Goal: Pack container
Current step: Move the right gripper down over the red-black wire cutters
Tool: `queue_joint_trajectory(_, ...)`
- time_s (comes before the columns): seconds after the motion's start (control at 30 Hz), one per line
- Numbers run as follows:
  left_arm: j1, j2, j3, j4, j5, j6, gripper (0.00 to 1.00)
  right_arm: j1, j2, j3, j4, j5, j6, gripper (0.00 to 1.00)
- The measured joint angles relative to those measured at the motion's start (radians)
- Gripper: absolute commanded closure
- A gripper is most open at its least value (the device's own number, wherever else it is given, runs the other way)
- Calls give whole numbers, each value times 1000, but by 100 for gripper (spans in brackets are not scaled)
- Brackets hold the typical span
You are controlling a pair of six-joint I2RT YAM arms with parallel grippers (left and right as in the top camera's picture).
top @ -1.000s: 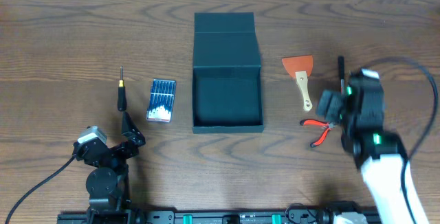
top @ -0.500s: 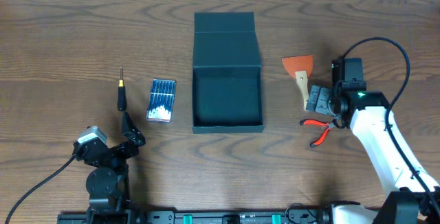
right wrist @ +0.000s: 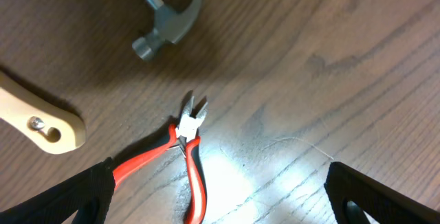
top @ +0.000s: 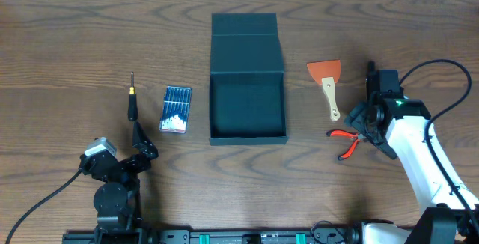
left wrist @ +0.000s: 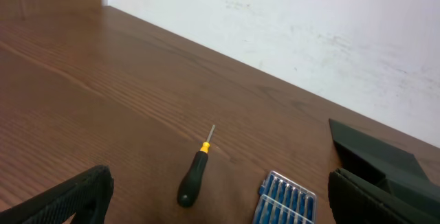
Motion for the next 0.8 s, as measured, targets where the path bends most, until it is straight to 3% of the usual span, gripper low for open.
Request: queue_joint_trajectory(0.8,0,0,0,0,0,0,1,117,-58,-306,222,-48,-27,1)
